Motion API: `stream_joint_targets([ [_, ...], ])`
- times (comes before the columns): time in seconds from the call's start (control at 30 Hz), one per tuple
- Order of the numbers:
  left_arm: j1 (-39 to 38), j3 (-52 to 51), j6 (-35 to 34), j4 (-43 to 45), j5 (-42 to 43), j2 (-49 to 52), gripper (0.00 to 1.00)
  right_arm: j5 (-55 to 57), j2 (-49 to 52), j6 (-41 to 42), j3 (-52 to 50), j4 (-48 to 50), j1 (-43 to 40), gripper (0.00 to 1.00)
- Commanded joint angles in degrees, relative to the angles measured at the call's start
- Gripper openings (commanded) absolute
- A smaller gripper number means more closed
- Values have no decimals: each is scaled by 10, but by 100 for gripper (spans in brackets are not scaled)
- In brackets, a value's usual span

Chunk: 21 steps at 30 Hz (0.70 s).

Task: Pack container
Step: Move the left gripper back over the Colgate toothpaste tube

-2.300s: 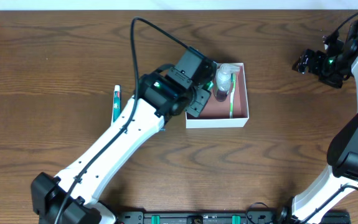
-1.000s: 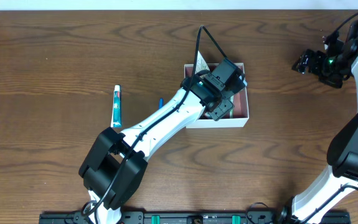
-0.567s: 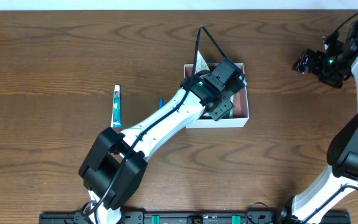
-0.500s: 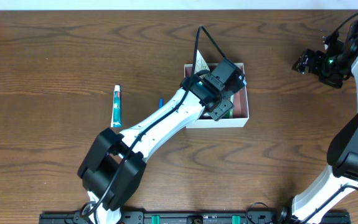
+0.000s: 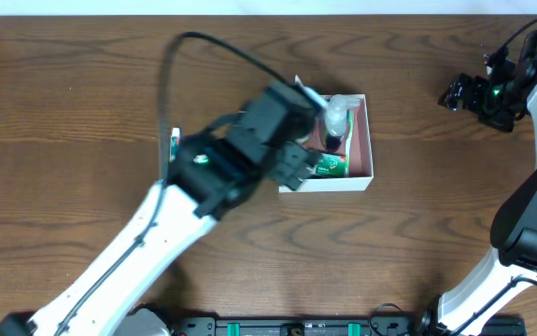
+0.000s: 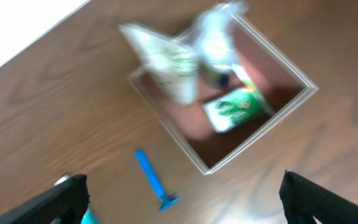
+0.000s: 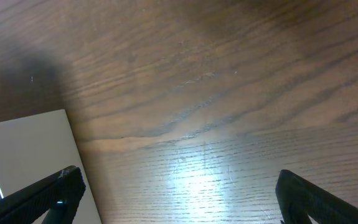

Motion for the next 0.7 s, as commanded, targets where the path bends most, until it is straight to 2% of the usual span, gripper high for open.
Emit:
stream_joint_targets([
  [0.0, 52, 6, -51, -10, -59, 12, 98, 0, -1, -5, 11, 1, -3, 99],
  [0.2, 196, 6, -123, -24, -90, 56, 98, 0, -1, -5, 11, 1, -3, 99],
  [0.4, 333, 6, -123, -35, -70, 125, 98, 0, -1, -5, 11, 1, -3, 99],
  [0.53, 378, 6, -118, -38, -6, 181, 98, 0, -1, -5, 11, 1, -3, 99],
  [0.67, 389, 6, -114, -36, 3, 231, 98, 0, -1, -5, 11, 1, -3, 99],
])
